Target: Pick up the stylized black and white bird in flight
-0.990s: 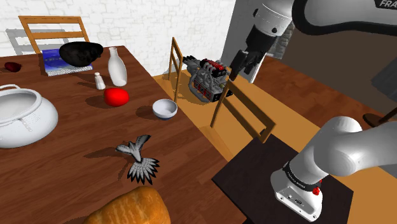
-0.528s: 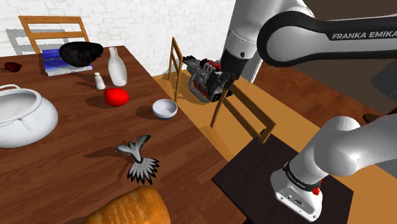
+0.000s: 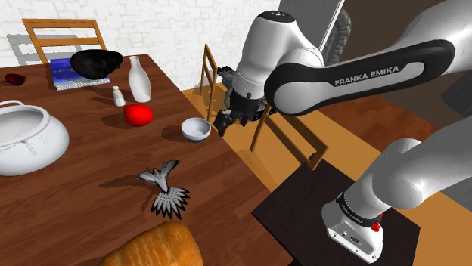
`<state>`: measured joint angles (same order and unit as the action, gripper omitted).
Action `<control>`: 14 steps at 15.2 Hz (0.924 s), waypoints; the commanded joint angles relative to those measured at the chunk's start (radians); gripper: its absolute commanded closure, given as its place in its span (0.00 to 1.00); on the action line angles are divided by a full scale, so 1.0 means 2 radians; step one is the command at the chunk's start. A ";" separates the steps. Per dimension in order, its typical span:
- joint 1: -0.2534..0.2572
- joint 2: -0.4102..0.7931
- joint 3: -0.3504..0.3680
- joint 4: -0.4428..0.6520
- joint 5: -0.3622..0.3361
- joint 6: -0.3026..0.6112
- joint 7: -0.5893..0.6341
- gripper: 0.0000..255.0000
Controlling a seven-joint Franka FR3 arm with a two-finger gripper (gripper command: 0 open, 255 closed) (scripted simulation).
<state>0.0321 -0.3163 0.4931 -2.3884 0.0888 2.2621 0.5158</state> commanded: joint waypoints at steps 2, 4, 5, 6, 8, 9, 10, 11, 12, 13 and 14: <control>-0.007 0.053 0.031 0.018 -0.030 0.030 0.049 0.00; -0.013 0.094 0.049 0.034 -0.061 0.049 0.086 0.00; -0.015 0.116 0.057 0.043 -0.080 0.058 0.107 0.00; -0.015 0.139 0.063 0.052 -0.101 0.065 0.128 0.00; -0.012 0.185 0.070 0.075 -0.146 0.075 0.173 0.00; -0.007 0.209 0.070 0.087 -0.170 0.079 0.195 0.00; 0.000 0.232 0.068 0.100 -0.193 0.081 0.217 0.00; 0.009 0.255 0.064 0.114 -0.214 0.082 0.237 0.00; 0.019 0.277 0.059 0.128 -0.234 0.083 0.255 0.00; 0.031 0.299 0.053 0.144 -0.252 0.083 0.272 0.00; 0.042 0.320 0.046 0.159 -0.269 0.083 0.288 0.00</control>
<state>0.0963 0.2797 0.5975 -2.1049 -0.4125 2.4305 1.0599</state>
